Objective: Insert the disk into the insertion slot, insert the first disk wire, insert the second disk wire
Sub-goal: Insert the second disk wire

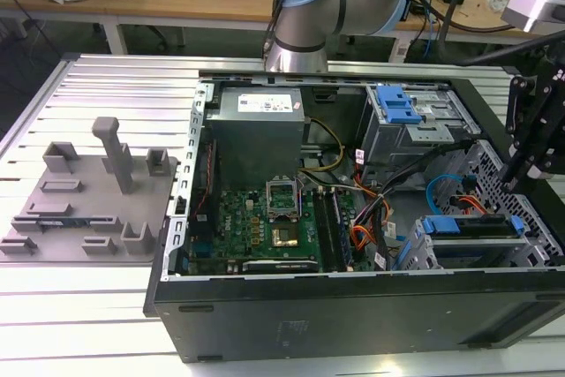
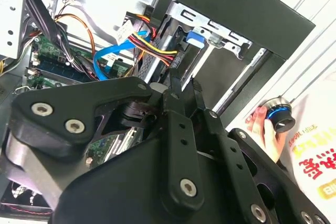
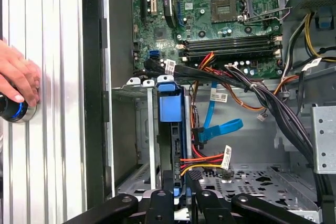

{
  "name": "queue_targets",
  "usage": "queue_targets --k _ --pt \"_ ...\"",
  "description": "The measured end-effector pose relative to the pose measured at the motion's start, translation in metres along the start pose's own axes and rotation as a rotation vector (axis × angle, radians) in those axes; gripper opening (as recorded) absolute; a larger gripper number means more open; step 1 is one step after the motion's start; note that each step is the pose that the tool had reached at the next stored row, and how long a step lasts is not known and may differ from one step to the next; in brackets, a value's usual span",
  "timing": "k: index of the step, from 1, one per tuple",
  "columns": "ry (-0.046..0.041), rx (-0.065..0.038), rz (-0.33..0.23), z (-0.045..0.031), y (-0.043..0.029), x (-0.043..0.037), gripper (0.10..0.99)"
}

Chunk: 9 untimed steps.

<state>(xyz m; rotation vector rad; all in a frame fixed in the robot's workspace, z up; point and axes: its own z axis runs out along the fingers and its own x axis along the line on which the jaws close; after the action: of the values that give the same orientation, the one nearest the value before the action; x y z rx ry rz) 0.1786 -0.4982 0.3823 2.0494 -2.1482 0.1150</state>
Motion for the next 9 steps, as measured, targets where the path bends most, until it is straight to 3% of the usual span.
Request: queue_targets --k 7,9 --pt "0.0033 0.000 0.000 -0.0003 0.0003 -0.0024 0.239" --pt "0.0158 0.001 0.001 -0.0041 0.0018 -0.0245 0.239"
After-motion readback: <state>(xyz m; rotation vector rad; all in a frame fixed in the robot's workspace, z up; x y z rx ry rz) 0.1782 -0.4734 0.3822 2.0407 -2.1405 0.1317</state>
